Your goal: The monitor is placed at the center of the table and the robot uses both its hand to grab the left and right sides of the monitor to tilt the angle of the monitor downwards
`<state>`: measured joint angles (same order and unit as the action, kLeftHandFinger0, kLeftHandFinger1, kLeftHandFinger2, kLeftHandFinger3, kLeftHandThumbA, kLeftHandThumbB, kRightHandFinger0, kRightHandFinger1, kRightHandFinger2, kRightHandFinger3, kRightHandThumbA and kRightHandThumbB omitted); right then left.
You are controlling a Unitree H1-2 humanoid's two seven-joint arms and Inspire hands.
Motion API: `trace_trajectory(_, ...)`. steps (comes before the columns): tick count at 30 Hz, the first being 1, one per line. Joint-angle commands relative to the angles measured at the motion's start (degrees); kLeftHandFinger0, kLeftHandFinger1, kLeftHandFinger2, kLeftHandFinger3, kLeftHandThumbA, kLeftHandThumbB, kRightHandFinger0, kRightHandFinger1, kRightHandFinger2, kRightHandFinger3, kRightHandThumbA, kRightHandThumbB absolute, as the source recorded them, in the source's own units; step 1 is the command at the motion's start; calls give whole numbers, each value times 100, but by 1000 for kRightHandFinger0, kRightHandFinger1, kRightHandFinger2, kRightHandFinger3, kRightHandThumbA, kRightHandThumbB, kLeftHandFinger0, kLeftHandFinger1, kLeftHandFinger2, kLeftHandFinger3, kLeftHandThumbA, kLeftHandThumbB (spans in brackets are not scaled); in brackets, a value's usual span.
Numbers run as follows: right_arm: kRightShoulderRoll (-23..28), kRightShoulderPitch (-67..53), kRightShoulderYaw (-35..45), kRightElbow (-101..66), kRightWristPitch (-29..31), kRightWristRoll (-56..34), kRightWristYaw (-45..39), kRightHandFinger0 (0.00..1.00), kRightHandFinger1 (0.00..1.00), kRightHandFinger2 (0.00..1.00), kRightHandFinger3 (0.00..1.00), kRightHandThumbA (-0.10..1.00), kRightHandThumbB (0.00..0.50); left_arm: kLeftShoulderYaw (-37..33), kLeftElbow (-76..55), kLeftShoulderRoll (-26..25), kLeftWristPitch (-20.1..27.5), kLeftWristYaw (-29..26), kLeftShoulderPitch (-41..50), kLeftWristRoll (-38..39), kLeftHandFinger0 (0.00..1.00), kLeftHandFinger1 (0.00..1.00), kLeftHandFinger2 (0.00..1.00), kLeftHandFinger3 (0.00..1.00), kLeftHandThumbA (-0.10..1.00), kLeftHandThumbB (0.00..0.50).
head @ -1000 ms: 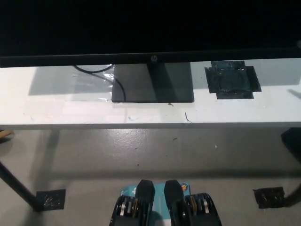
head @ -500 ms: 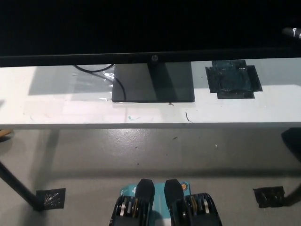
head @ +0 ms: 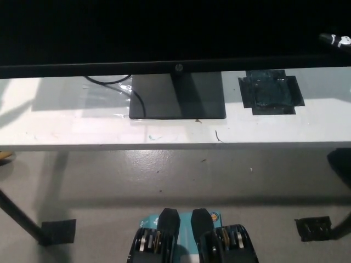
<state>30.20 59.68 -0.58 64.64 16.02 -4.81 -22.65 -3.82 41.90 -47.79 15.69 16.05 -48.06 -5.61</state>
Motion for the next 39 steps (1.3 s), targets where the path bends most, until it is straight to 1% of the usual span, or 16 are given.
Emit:
trace_trajectory(1, 220, 94, -4, -350, 131, 76, -167, 1000, 1000, 1000, 1000, 1000, 467, -110, -33, -142, 133, 198, -410, -242, 1000, 1000, 1000, 1000, 1000, 400)
trace_trajectory(2, 227, 78, 23, -260, 187, 24, -262, 1000, 1000, 1000, 1000, 1000, 492, -288, 341, -32, 576, 45, -639, -474, 1000, 1000, 1000, 1000, 1000, 401)
trace_trajectory(3, 239, 36, 38, -331, 124, 6, -295, 1000, 1000, 1000, 1000, 1000, 482, -383, 483, 16, 758, 10, -729, -556, 1000, 1000, 1000, 1000, 1000, 370)
trace_trajectory(7, 248, 7, 56, -384, 95, 11, -306, 1000, 1000, 1000, 1000, 1000, 481, -453, 647, 33, 909, -2, -813, -568, 1000, 1000, 1000, 1000, 1000, 365)
trace_trajectory(9, 280, -3, 60, -351, 68, 7, -373, 1000, 1000, 1000, 1000, 1000, 466, -622, 956, 125, 761, 285, -1004, -599, 1000, 1000, 1000, 1000, 1000, 414)
trace_trajectory(10, 277, -26, 68, -406, 50, -9, -399, 1000, 1000, 1000, 1000, 1000, 451, -697, 1069, 154, 706, 376, -1090, -626, 1000, 1000, 1000, 1000, 1000, 466)
trace_trajectory(11, 275, -37, 72, -430, 42, -16, -411, 1000, 1000, 1000, 1000, 1000, 449, -735, 1138, 167, 696, 415, -1136, -638, 1000, 1000, 1000, 1000, 1000, 471)
trace_trajectory(18, 301, -67, 20, -409, 80, 95, -375, 1000, 1000, 1000, 1000, 1000, 463, -974, 1368, 306, 744, 438, -1346, -838, 1000, 1000, 1000, 1000, 1000, 466)
trace_trajectory(21, 314, -51, 25, -343, 122, 90, -419, 1000, 1000, 1000, 1000, 1000, 479, -1015, 1462, 380, 744, 548, -1418, -847, 1000, 1000, 1000, 1000, 1000, 430)
trace_trajectory(27, 303, 44, -71, -420, 131, 210, -426, 1000, 1000, 1000, 1000, 995, 500, -1118, 1601, 429, 856, 343, -1494, -1042, 1000, 1000, 1000, 1000, 1000, 448)
trace_trajectory(29, 270, 146, -152, -344, 167, 286, -465, 1000, 1000, 1000, 1000, 938, 500, -1126, 1666, 421, 843, 333, -1464, -1059, 1000, 1000, 1000, 1000, 1000, 448)
trace_trajectory(32, 293, 256, -576, -639, 168, 821, -260, 1000, 1000, 1000, 1000, 949, 500, -1226, 1587, 348, 729, 342, -1411, -1232, 1000, 1000, 1000, 1000, 1000, 476)
trace_trajectory(34, 281, 341, -739, -796, 79, 1001, -133, 1000, 1000, 1000, 1000, 871, 500, -1315, 1613, 306, 857, 259, -1427, -1385, 1000, 1000, 1000, 1000, 1000, 487)
trace_trajectory(35, 269, 396, -790, -801, 50, 1037, -93, 1000, 1000, 1000, 1000, 814, 500, -1382, 1621, 282, 878, 189, -1458, -1511, 1000, 1000, 1000, 1000, 1000, 472)
trace_trajectory(38, 279, 455, -911, -817, 49, 1156, 14, 1000, 1000, 1000, 1000, 819, 500, -1479, 1646, 259, 918, 88, -1504, -1657, 1000, 1000, 1000, 1000, 1000, 472)
trace_trajectory(39, 268, 670, -1054, -736, 177, 1390, 172, 1000, 1000, 1000, 1000, 790, 500, -1680, 1751, 216, 1045, -43, -1724, -1956, 1000, 1000, 1000, 1000, 1000, 495)
